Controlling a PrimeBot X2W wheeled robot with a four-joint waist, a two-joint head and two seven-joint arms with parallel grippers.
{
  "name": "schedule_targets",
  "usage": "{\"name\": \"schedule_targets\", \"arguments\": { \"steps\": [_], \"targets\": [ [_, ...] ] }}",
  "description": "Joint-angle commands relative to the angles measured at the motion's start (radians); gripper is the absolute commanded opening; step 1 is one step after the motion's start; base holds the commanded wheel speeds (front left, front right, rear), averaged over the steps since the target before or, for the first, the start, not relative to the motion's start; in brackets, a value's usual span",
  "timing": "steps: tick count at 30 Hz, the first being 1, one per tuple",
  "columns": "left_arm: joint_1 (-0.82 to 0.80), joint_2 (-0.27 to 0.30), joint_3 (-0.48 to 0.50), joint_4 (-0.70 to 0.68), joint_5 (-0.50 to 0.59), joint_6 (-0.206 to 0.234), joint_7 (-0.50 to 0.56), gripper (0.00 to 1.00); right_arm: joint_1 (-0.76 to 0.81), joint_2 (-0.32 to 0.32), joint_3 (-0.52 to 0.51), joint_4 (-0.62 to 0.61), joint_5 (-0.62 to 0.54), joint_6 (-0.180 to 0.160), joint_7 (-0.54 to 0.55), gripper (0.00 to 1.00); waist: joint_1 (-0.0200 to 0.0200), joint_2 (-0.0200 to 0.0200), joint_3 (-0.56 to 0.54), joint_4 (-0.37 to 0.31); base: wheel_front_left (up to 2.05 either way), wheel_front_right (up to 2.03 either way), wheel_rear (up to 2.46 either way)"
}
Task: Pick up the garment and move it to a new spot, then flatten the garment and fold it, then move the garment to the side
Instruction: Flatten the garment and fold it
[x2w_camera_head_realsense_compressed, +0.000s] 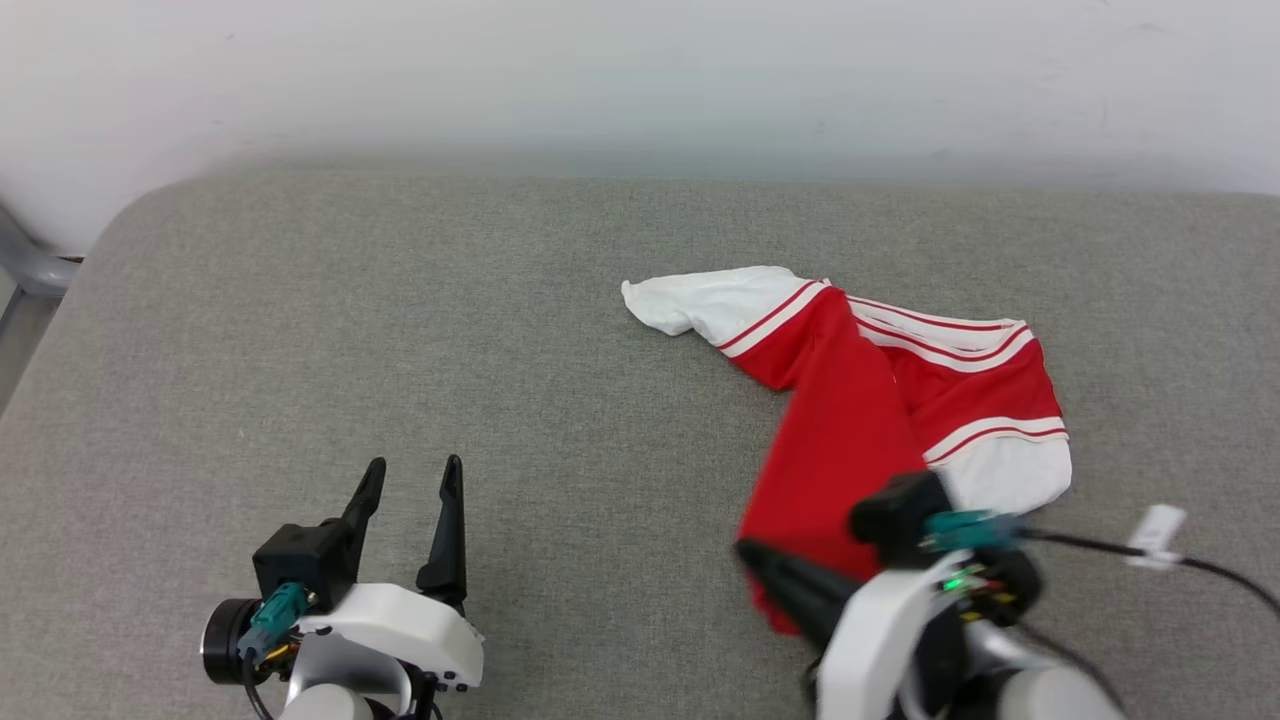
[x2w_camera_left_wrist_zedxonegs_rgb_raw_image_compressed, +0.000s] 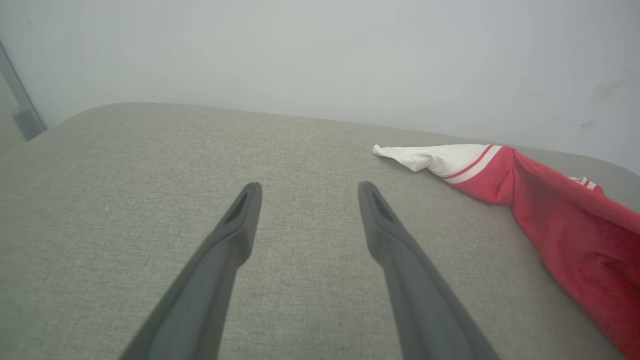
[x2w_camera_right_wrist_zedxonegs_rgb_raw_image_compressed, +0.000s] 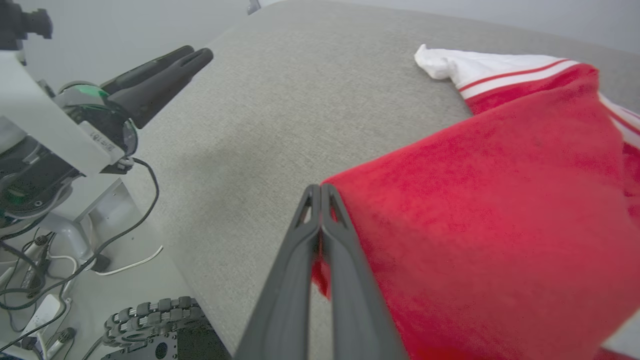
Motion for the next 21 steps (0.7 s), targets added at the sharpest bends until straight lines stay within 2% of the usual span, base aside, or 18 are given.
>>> {"name": "schedule_targets", "arguments": {
  "steps": [1, 9, 10, 14, 15, 16, 17, 21],
  "targets": [
    [-0.006, -0.005, -0.007, 0.000, 0.000, 0.000, 0.003, 1.00, -0.023, 0.007, 0.070, 0.014, 0.024, -0.001, 0.006, 0.00, 0.0000, 0.0000, -0.001, 0.002, 0.00, 0.00, 0.00],
    [-0.002, -0.012, -0.020, 0.009, -0.006, -0.002, 0.003, 1.00, -0.005, 0.025, 0.319, 0.122, 0.144, -0.001, 0.038, 0.00, 0.0000, 0.0000, -0.003, 0.032, 0.00, 0.00, 0.00],
    [0.002, -0.012, -0.021, 0.013, -0.010, -0.005, -0.001, 1.00, 0.024, 0.012, 0.388, 0.151, 0.188, -0.001, 0.066, 0.00, 0.0000, 0.0000, 0.000, 0.039, 0.00, 0.00, 0.00],
    [0.001, -0.013, -0.020, 0.020, -0.015, -0.005, -0.002, 1.00, 0.053, -0.002, 0.416, 0.162, 0.218, -0.001, 0.054, 0.00, 0.0000, 0.0000, 0.002, 0.041, 0.00, 0.00, 0.00],
    [0.002, -0.012, -0.018, 0.022, -0.016, -0.005, -0.004, 1.00, 0.053, -0.008, 0.409, 0.156, 0.215, -0.001, 0.042, 0.10, 0.0000, 0.0000, 0.002, 0.039, 0.00, 0.00, 0.00],
    [0.003, -0.011, -0.017, 0.023, -0.016, -0.004, -0.005, 1.00, 0.052, -0.012, 0.404, 0.152, 0.210, -0.001, 0.028, 0.46, 0.0000, 0.0000, 0.002, 0.036, 0.00, 0.00, 0.00],
    [0.003, -0.011, -0.017, 0.024, -0.017, -0.004, -0.006, 1.00, 0.047, -0.011, 0.397, 0.139, 0.205, -0.001, 0.001, 1.00, 0.0000, 0.0000, 0.001, 0.034, 0.00, 0.00, 0.00],
    [0.006, -0.010, -0.017, 0.031, -0.020, -0.003, -0.009, 1.00, 0.048, 0.003, 0.367, 0.094, 0.165, -0.001, -0.124, 1.00, 0.0000, 0.0000, -0.009, 0.023, 0.00, 0.00, 0.00]
  ]
}}
